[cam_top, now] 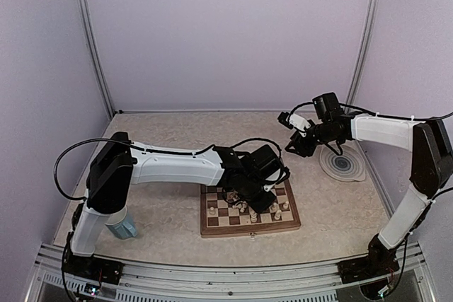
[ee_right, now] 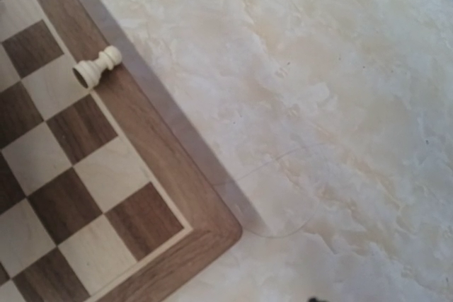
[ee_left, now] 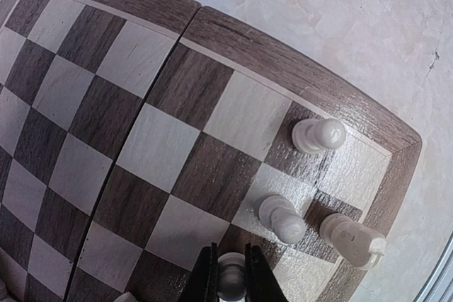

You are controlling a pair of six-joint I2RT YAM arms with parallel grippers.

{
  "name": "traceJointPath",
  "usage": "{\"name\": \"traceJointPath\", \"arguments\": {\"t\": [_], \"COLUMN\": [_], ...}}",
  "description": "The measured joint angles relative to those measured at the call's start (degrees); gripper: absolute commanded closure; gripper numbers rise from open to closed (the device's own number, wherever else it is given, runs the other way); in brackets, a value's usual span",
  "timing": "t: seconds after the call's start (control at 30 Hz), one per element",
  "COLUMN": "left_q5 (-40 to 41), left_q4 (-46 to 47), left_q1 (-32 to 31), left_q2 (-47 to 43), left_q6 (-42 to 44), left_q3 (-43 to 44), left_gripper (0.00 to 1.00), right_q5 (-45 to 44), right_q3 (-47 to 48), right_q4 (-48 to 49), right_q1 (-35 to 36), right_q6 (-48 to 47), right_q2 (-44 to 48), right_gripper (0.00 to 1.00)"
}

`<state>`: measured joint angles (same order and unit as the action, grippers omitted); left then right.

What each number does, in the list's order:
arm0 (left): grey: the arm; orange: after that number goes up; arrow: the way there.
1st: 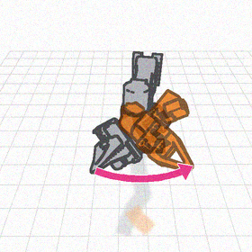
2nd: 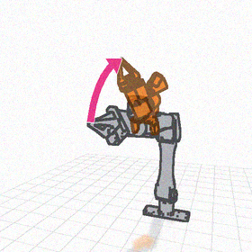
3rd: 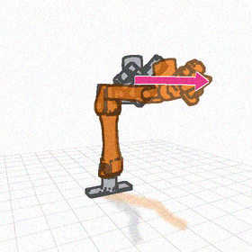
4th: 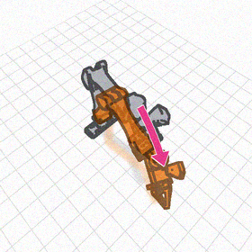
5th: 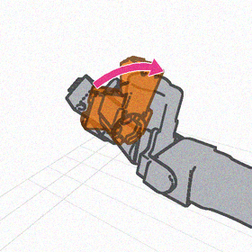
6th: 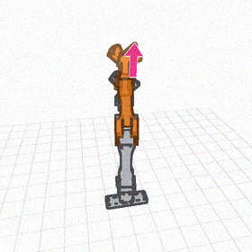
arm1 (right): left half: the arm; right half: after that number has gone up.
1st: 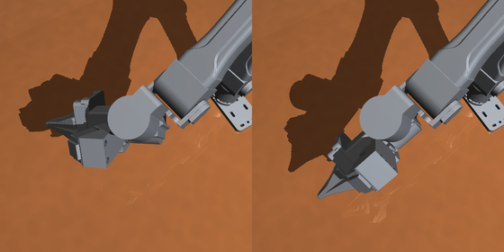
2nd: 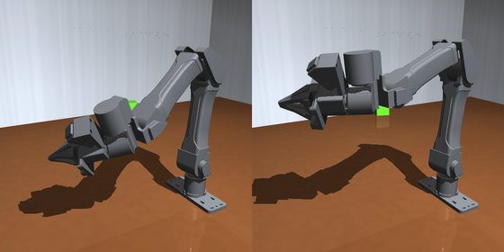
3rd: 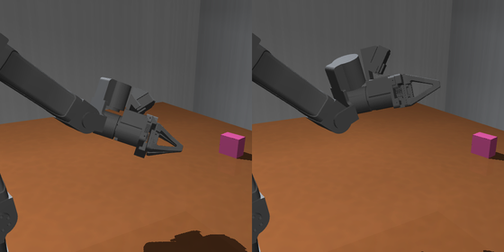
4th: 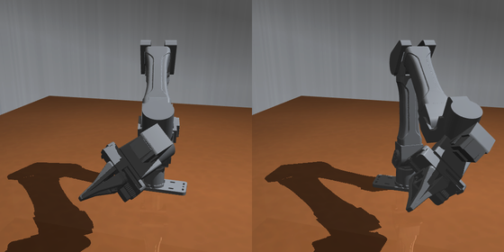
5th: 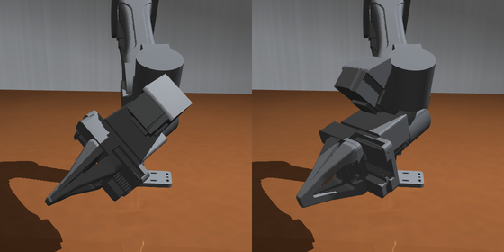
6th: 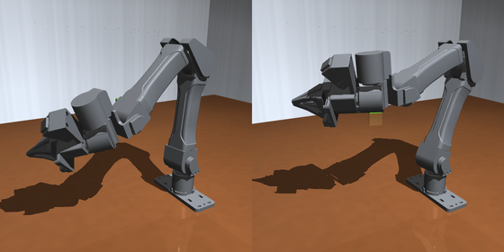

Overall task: Set up the chess pieces on the board
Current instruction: Place the pawn at f2.

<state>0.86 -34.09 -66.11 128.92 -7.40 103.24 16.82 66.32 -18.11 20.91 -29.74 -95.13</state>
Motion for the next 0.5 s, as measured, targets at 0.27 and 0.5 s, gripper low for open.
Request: {"name": "traceJointPath", "arguments": {"t": [0.27,0.5], "left_q5": [-0.09,-0.20], "left_q4": [-0.04,-0.04], "left_q1": [0.00,0.00], "left_q2": [0.09,0.37], "left_q6": [0.00,0.00], "left_q3": [0.00,0.31], "left_gripper": [0.82,0.80], "right_q5": [0.09,0.11], "right_q3": [0.00,0.00], "right_q4": [0.00,0.00], "right_q1": [0.00,0.00], "right_q6": [0.00,-0.02], "right_q2": [0.00,0.00], "right_gripper": [0.52,0.51]}}
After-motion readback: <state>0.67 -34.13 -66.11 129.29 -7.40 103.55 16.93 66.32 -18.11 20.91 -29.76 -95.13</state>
